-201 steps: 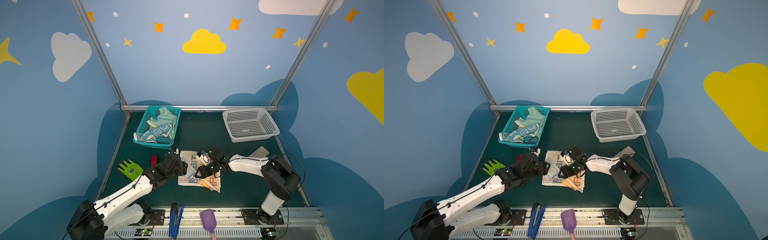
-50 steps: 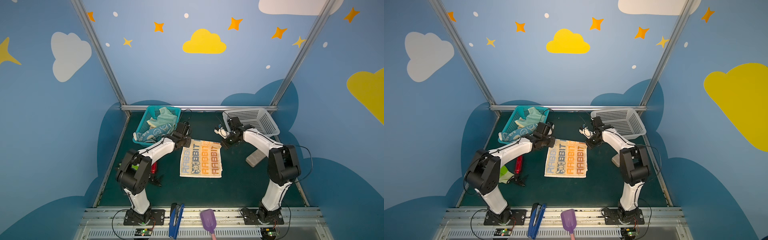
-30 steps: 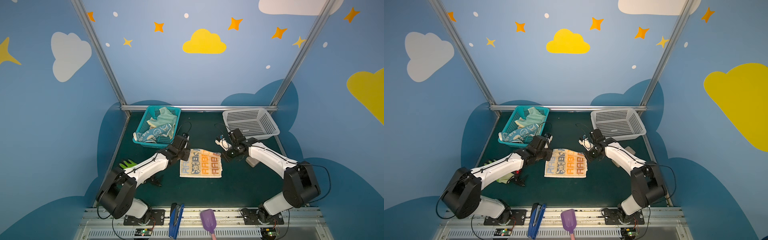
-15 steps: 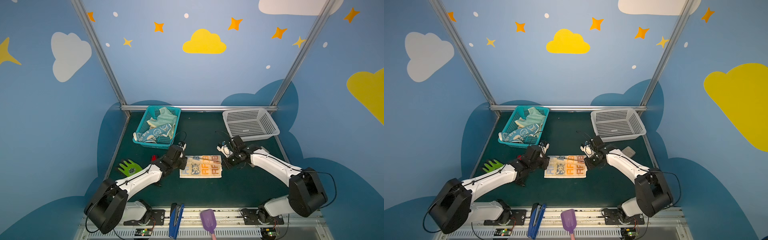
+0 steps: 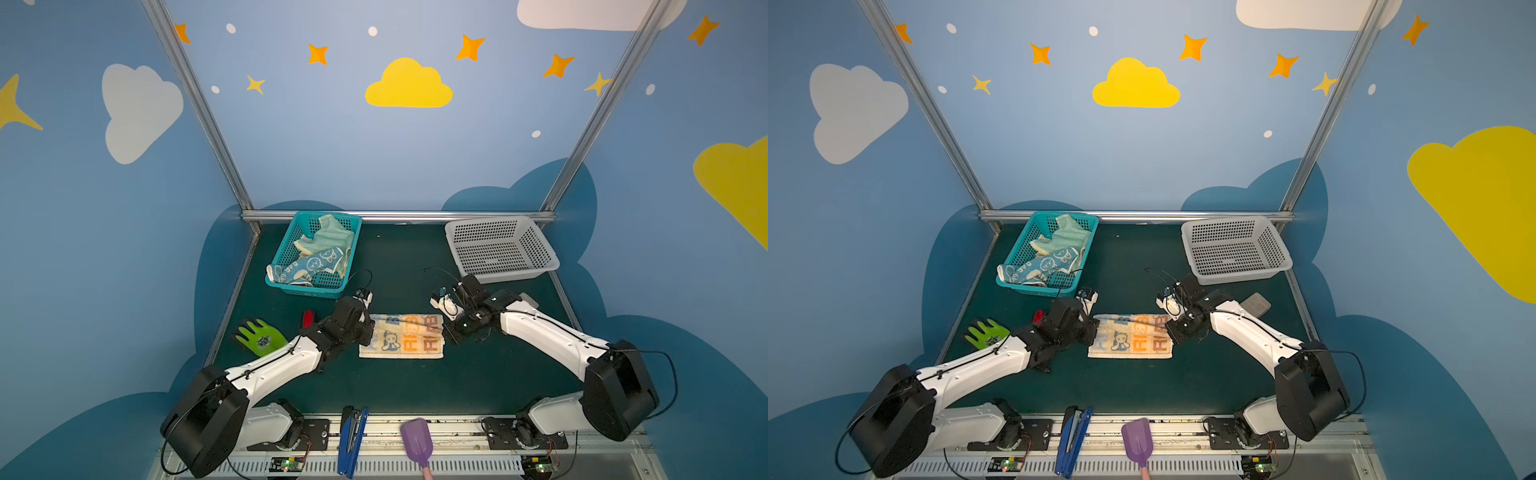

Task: Fold and stack the towels

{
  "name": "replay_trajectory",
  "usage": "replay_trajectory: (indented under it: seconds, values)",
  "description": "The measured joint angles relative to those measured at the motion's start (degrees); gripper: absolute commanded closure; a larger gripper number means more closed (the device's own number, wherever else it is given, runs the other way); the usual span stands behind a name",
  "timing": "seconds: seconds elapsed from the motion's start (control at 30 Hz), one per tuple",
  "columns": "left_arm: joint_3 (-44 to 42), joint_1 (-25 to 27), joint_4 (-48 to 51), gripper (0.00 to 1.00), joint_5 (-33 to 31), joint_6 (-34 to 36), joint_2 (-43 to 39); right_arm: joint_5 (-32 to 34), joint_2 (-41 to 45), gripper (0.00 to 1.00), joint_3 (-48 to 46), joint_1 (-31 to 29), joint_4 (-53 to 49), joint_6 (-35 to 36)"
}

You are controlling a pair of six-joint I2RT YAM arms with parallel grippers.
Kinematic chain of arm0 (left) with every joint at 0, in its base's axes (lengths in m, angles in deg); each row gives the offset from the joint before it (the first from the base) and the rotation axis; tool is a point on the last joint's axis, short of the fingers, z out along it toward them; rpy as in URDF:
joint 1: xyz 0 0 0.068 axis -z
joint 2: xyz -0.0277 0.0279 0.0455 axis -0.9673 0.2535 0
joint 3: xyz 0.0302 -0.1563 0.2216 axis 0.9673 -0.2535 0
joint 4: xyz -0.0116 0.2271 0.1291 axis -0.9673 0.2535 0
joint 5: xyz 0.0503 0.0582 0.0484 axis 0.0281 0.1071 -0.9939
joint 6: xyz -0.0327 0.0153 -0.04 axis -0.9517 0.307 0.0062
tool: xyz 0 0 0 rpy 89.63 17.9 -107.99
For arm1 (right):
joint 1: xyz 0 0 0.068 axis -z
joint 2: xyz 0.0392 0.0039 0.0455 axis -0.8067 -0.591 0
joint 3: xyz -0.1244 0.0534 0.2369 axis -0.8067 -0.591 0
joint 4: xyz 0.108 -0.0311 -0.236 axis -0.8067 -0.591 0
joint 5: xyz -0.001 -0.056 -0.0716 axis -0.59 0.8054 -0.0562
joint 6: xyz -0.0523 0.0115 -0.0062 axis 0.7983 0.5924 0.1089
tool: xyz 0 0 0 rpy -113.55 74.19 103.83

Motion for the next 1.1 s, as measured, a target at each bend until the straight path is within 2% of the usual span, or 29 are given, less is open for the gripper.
replay_trajectory:
  seconds: [0.13, 0.27, 0.47, 0.6, 0.7, 0.87, 0.97, 1.03, 1.1]
  values:
    - [-1.01, 0.26, 0.09, 0.95, 0.02, -0.24, -1.95, 1.2, 1.53, 1.0, 0.0, -1.22, -1.18, 0.9]
    - [-1.42, 0.55, 0.2, 0.9, 0.37, -0.63, -2.19, 1.95, 1.27, 1.0, 0.02, -2.38, -1.84, 1.97]
    - [-3.41, 1.38, 0.07, 0.79, 0.66, -1.75, -2.23, 4.04, -6.21, 1.0, 2.6, -4.85, -4.63, 3.69]
    - [-5.01, 1.79, -0.02, 0.6, 0.63, -2.32, -2.64, 5.11, -11.06, 1.0, 3.93, -6.25, -6.1, 4.72]
    - [-5.6, 1.9, 0.02, 0.4, 0.57, -2.54, -3.3, 4.98, -11.74, 0.89, 3.93, -7.13, -6.97, 5.77]
    - [-5.77, 2.05, 0.17, 0.34, -0.5, -3.52, -5.01, 5.01, -8.85, 0.78, 3.74, -7.8, -6.93, 6.58]
    - [-5.75, 2.12, 0.55, 0.33, -1.29, -3.74, -6.1, 6.73, -4.22, 0.7, 3.34, -7.82, -6.54, 6.36]
    - [-5.64, 2.14, 1.01, 0.33, -1.77, -4.0, -6.84, 8.61, -1.44, 0.6, 2.99, -7.8, -6.16, 5.64]
    - [-5.22, 2.14, 1.42, 0.32, -1.95, -4.26, -7.56, 12.0, 2.03, 0.36, 2.51, -7.54, -5.38, 3.34]
